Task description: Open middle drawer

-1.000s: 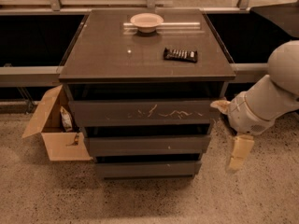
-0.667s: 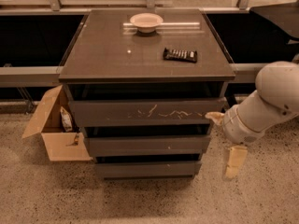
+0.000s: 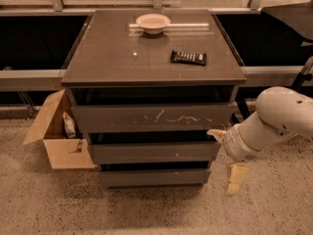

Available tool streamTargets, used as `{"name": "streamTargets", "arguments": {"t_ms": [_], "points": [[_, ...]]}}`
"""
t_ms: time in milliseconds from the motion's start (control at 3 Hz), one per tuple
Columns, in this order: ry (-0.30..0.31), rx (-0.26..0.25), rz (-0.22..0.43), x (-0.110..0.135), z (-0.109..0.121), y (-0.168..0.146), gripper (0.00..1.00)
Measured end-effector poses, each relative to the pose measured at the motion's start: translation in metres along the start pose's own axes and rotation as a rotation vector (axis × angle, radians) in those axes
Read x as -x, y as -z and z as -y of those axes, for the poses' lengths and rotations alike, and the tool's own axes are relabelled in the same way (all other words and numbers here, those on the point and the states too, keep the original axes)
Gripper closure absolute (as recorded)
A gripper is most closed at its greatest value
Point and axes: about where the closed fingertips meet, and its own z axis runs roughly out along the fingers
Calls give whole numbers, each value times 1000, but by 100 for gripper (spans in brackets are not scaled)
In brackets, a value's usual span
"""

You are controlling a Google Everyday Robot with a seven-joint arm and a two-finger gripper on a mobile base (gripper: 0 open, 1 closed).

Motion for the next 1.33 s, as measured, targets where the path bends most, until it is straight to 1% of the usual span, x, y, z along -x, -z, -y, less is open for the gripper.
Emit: {"name": "streamTargets", "arguments": {"t_ms": [333, 667, 1000, 1333], "points": [[7, 70, 49, -13, 10, -72, 0], [28, 126, 54, -27, 20, -143, 0], [46, 155, 63, -34, 34, -198, 0], [46, 154, 64, -35, 34, -199, 0]]}}
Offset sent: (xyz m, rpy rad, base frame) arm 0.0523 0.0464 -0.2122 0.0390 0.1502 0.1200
